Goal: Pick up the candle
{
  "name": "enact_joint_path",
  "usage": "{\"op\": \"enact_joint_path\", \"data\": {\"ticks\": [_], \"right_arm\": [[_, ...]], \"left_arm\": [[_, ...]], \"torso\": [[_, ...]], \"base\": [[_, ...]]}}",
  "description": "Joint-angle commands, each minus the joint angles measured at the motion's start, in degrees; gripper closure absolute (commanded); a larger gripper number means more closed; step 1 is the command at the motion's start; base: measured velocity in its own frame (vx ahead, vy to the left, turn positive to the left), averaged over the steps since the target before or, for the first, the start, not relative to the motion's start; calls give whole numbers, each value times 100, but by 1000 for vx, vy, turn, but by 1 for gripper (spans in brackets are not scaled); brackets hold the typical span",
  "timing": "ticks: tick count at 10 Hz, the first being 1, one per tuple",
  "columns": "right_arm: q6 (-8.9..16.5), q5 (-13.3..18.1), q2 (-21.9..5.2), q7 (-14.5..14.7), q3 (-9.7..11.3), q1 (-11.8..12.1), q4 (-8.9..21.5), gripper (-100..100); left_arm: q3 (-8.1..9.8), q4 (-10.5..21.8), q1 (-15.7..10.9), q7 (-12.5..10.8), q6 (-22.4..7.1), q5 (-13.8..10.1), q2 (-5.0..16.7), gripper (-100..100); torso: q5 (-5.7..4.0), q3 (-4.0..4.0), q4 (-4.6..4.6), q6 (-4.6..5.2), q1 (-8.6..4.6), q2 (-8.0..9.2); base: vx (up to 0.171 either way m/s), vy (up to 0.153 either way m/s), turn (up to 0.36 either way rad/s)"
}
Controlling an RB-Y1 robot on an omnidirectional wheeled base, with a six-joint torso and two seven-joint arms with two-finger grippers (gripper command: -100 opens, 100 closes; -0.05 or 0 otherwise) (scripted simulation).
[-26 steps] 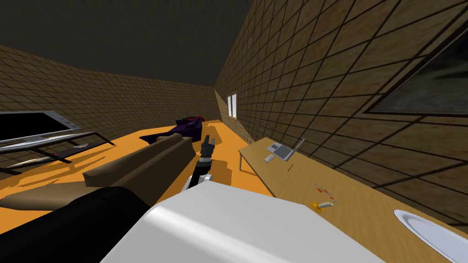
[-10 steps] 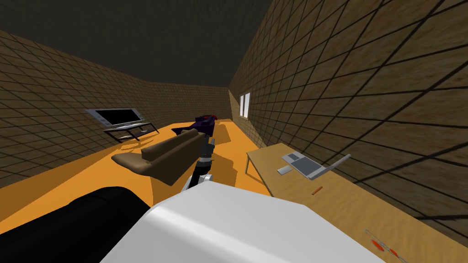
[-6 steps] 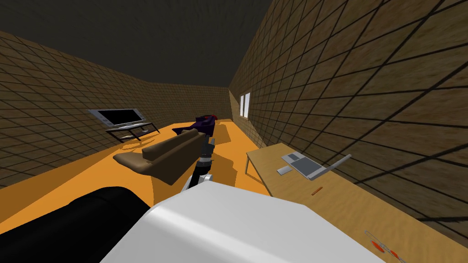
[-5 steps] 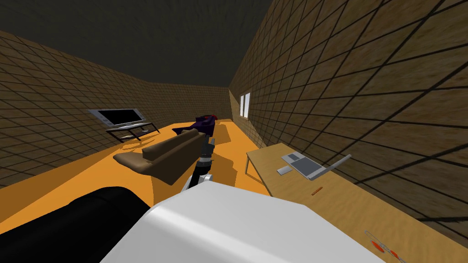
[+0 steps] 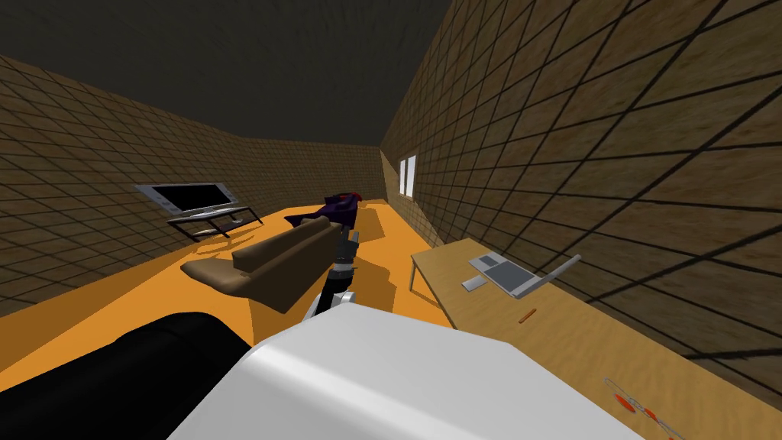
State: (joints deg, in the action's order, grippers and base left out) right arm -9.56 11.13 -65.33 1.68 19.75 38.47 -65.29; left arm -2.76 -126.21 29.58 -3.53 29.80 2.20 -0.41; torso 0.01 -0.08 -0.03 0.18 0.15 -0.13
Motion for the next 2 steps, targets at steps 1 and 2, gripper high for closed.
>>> {"op": "enact_joint_path", "data": {"ticks": [1, 2], "right_arm": [[0, 0, 0, 0, 0, 0, 0, 100], [-5, -2, -12, -9, 1, 9, -6, 0]], "left_arm": [[0, 0, 0, 0, 0, 0, 0, 0], [0, 0, 0, 0, 0, 0, 0, 0]], "torso": [[0, 0, 0, 0, 0, 0], [-3, 0, 1, -5, -8, 0]], "base": [[0, 27, -28], [-1, 5, 1]]}}
